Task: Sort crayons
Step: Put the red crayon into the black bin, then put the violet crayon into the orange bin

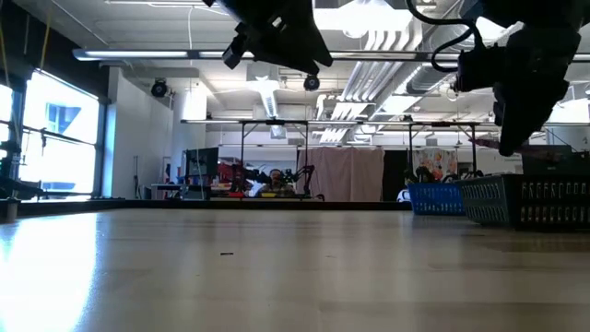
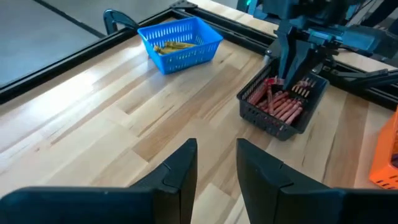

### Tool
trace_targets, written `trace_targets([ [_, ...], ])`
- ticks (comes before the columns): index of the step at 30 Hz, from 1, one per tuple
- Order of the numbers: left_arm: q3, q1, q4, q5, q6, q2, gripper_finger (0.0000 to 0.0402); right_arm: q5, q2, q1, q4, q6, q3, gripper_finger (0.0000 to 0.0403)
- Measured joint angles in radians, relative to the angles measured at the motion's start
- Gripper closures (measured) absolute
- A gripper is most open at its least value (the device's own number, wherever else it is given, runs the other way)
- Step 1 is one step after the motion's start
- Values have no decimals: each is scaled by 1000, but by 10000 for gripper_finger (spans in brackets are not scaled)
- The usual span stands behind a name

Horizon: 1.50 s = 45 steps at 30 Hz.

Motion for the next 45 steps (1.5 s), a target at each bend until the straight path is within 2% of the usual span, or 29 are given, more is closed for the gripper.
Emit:
trace_targets([
  [5,0,0,-21,23,-23,0,302,2,0,3,-8,0,-13,351],
  [11,0,-9,-100,115,-78,0,302,3,0,3,-15,0,-21,301],
  [15,0,-19,-205,265,-169,0,302,3,0,3,7,-5,-22,293],
  [18,0,-48,-333,396,-314,0,302,3,0,3,71,-46,-23,292],
  [21,0,-104,-458,460,-497,0,302,3,0,3,184,-113,-23,292],
  [27,0,-283,-566,480,-895,0,302,5,0,3,441,-225,-23,291],
  [32,0,-434,-682,481,-1237,0,303,9,0,3,548,-277,-23,290],
  [36,-1,-520,-821,484,-1503,10,303,121,0,3,563,-297,-23,290],
  [40,-1,-567,-906,587,-1642,50,303,232,0,3,562,-288,-23,290],
  [43,-2,-579,-934,679,-1669,92,303,242,0,3,565,-267,-23,290],
  [45,-2,-580,-938,705,-1656,114,303,243,0,3,566,-264,-23,290],
])
